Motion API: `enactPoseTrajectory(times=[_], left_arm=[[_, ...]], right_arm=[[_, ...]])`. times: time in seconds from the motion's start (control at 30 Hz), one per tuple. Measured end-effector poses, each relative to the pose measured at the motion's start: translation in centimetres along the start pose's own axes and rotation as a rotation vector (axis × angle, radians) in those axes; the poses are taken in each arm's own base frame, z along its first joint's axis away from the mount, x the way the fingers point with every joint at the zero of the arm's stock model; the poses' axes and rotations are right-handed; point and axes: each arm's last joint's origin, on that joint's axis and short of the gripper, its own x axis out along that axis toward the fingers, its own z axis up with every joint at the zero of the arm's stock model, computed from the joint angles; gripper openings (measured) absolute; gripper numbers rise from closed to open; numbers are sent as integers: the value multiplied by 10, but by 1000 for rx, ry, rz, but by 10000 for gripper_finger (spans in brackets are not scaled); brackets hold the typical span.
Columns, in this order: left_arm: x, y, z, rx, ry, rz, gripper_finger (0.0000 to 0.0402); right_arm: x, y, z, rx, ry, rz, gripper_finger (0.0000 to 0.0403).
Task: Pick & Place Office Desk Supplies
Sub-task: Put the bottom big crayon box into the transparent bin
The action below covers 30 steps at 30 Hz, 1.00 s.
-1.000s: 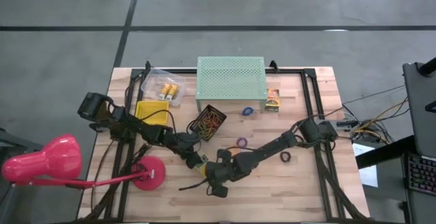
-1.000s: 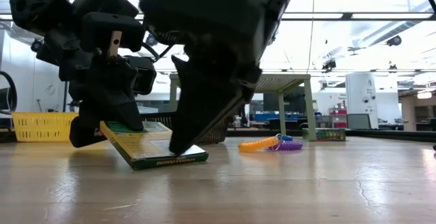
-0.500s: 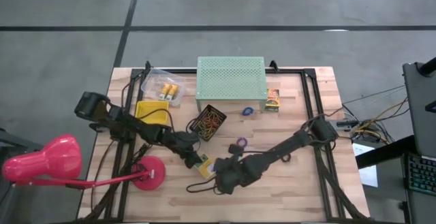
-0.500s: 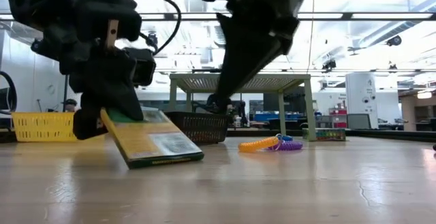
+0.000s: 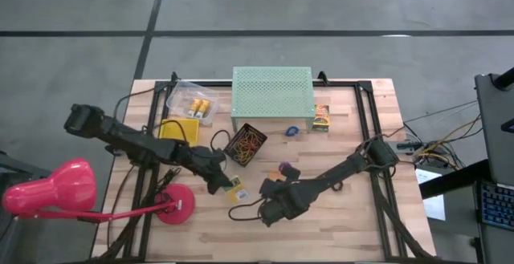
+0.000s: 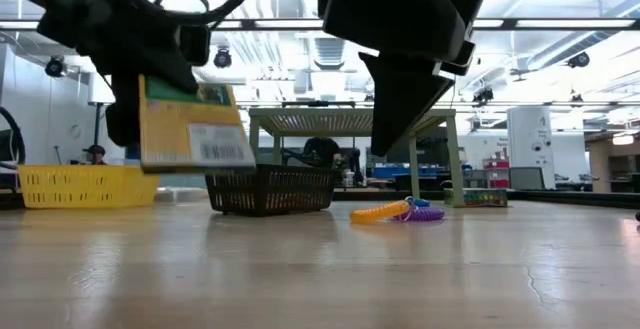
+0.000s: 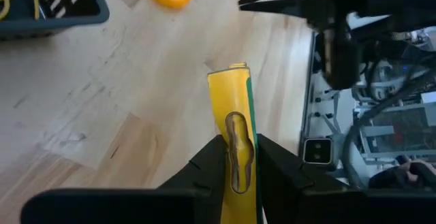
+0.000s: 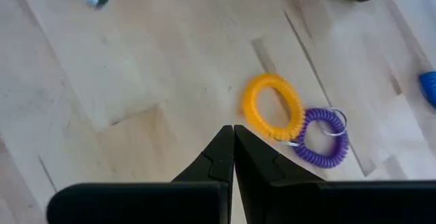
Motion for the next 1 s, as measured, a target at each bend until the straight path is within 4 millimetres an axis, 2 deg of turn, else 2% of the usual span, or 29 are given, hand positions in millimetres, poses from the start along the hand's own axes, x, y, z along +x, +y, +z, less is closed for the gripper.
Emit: enactPoseTrajectory(times=[0.3,0.47,0.63,0.77,1.0], left_arm=[[-28,-11,2,61,-41,-40,76],[-47,-16,3,87,-123,-38,76],[-73,-13,1,75,-232,68,76],[-101,-13,1,36,-324,193,76],[-148,-20,7,-6,-600,417,76]], right_arm=[[0,-3,-2,14,11,-33,8],[1,-7,-5,35,33,-66,8],[4,-9,-9,42,47,-86,8],[9,-10,-14,34,59,-103,8],[16,-14,-19,56,75,-130,8]])
